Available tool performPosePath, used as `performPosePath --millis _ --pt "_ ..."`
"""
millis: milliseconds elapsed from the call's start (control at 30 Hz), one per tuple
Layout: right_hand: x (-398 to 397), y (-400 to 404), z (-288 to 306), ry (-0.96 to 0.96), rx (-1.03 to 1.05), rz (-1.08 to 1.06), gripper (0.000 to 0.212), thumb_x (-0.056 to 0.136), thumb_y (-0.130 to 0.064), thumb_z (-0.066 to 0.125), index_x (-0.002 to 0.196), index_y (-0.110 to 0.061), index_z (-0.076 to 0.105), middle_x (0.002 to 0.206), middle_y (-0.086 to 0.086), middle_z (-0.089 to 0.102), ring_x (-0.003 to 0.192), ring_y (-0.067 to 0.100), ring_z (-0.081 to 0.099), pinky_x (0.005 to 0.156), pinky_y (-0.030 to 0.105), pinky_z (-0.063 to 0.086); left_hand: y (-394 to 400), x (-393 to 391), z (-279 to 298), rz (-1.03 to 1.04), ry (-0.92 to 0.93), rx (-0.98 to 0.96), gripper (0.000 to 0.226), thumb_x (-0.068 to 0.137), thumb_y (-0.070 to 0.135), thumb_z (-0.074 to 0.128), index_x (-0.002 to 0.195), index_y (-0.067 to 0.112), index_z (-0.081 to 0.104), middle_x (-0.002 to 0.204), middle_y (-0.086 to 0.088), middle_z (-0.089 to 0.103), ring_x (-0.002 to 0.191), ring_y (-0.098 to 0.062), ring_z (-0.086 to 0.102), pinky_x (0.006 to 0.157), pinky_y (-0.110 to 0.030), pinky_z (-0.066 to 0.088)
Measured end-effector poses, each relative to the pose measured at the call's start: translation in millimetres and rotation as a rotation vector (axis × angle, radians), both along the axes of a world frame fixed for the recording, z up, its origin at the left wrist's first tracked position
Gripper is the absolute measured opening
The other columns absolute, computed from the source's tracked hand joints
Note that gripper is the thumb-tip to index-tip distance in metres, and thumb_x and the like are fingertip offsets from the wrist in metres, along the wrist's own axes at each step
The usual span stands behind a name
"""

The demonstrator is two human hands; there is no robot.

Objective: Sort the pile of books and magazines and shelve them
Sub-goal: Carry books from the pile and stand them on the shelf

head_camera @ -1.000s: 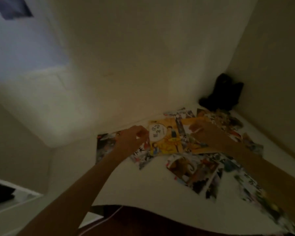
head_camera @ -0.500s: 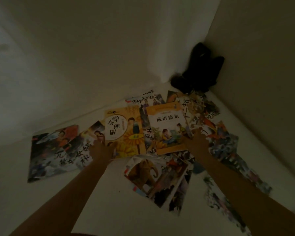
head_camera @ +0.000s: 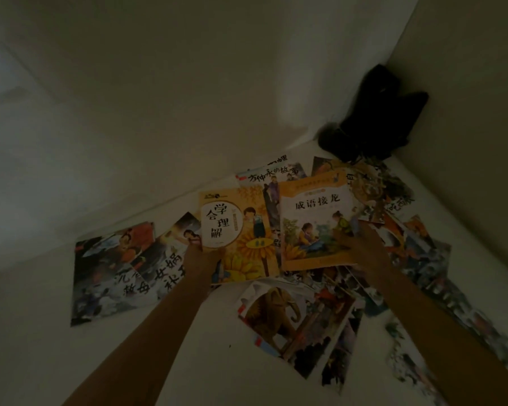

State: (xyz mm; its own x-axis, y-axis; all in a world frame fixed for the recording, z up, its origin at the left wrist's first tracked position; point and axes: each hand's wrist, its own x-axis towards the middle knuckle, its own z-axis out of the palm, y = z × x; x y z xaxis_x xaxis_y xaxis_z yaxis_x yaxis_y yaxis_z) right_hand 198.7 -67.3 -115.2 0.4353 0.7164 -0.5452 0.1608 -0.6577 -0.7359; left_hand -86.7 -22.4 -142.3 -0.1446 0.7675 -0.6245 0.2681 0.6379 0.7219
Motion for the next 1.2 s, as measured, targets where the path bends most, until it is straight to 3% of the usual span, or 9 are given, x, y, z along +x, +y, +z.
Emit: performPosePath --millis 200,333,433,567,733,900,1033,1100,1200 --pt "-67 -3 6 0.197 0.221 0.017 0.008 0.092 -0.012 0.057 0.094 -0.018 0.051 0.092 0.012 0.051 0.088 0.034 0.056 0.084 0.051 0.047 3 -10 0 0.011 -0.107 0.03 0.027 0.099 0.025 0.042 0.081 0.01 0.055 0.067 -0.007 0.058 0.06 -0.022 0.057 0.073 -0.043 0.053" --pt "-129 17 -6 0.201 0.198 0.18 0.034 0.091 -0.022 0.059 0.118 -0.022 0.038 0.094 -0.018 0.039 0.084 0.011 0.044 0.069 0.024 0.038 2 -11 4 0.069 -0.235 -0.004 0.033 0.096 0.039 0.041 0.084 0.016 0.061 0.072 -0.003 0.066 0.061 -0.015 0.063 0.048 -0.023 0.053" --pt "-143 18 -16 0.079 0.122 0.364 0.052 0.09 -0.035 0.058 0.135 -0.017 0.037 0.129 -0.011 0.038 0.115 0.013 0.042 0.096 0.032 0.04 -3 -23 2 0.008 -0.17 0.016 0.027 0.097 0.028 0.045 0.081 0.009 0.057 0.082 -0.013 0.062 0.066 -0.017 0.055 0.049 -0.021 0.052" --pt "-140 5 -26 -0.323 0.028 0.476 0.045 0.089 -0.047 0.054 0.111 -0.01 0.045 0.109 0.01 0.039 0.094 0.025 0.046 0.083 0.035 0.043 -13 -40 0 -0.007 -0.266 -0.032 0.019 0.097 0.025 0.043 0.088 0.013 0.055 0.085 -0.004 0.061 0.067 -0.014 0.059 0.056 -0.025 0.052" --pt "-146 6 -19 0.216 -0.042 0.146 0.073 0.057 -0.073 0.07 0.095 -0.019 0.039 0.082 0.002 0.043 0.066 0.014 0.043 0.071 0.034 0.044 -30 -47 7 -0.016 -0.46 -0.063 0.017 0.098 0.02 0.041 0.11 0.013 0.051 0.083 -0.002 0.066 0.054 -0.008 0.064 0.045 -0.02 0.051" --pt "-133 -12 -5 0.419 0.155 0.151 0.023 0.09 -0.012 0.06 0.109 -0.011 0.045 0.075 0.009 0.053 0.041 0.006 0.052 0.042 0.022 0.045 -46 -56 9 -0.207 -0.47 0.092 0.023 0.097 0.015 0.042 0.115 0.03 0.048 0.094 -0.002 0.06 0.073 -0.01 0.057 0.059 -0.025 0.052" --pt "-122 -36 -3 0.275 0.387 0.224 0.036 0.094 -0.003 0.049 0.115 -0.029 0.039 0.105 0.0 0.058 0.082 0.013 0.062 0.071 0.029 0.056 -55 -54 17 -0.458 -0.311 0.278 0.054 0.096 0.02 0.043 0.145 0.021 0.021 0.135 -0.006 0.046 0.119 -0.015 0.049 0.089 -0.016 0.047" --pt "-122 -49 -1 0.276 0.407 0.239 0.041 0.094 0.001 0.045 0.12 -0.028 0.031 0.117 -0.005 0.05 0.096 0.001 0.059 0.081 0.026 0.053 -58 -52 17 -0.509 -0.268 0.284 0.073 0.093 0.032 0.047 0.149 0.023 0.002 0.153 -0.01 0.023 0.139 -0.025 0.027 0.11 -0.038 0.034" --pt "-130 -70 1 0.346 0.424 0.22 0.059 0.096 0.004 0.038 0.12 -0.044 0.015 0.115 -0.018 0.039 0.104 -0.004 0.048 0.082 0.011 0.048 -66 -46 9 -0.543 -0.203 0.323 0.079 0.091 0.04 0.048 0.147 0.036 -0.008 0.141 0.01 0.039 0.125 -0.009 0.044 0.105 -0.038 0.036"
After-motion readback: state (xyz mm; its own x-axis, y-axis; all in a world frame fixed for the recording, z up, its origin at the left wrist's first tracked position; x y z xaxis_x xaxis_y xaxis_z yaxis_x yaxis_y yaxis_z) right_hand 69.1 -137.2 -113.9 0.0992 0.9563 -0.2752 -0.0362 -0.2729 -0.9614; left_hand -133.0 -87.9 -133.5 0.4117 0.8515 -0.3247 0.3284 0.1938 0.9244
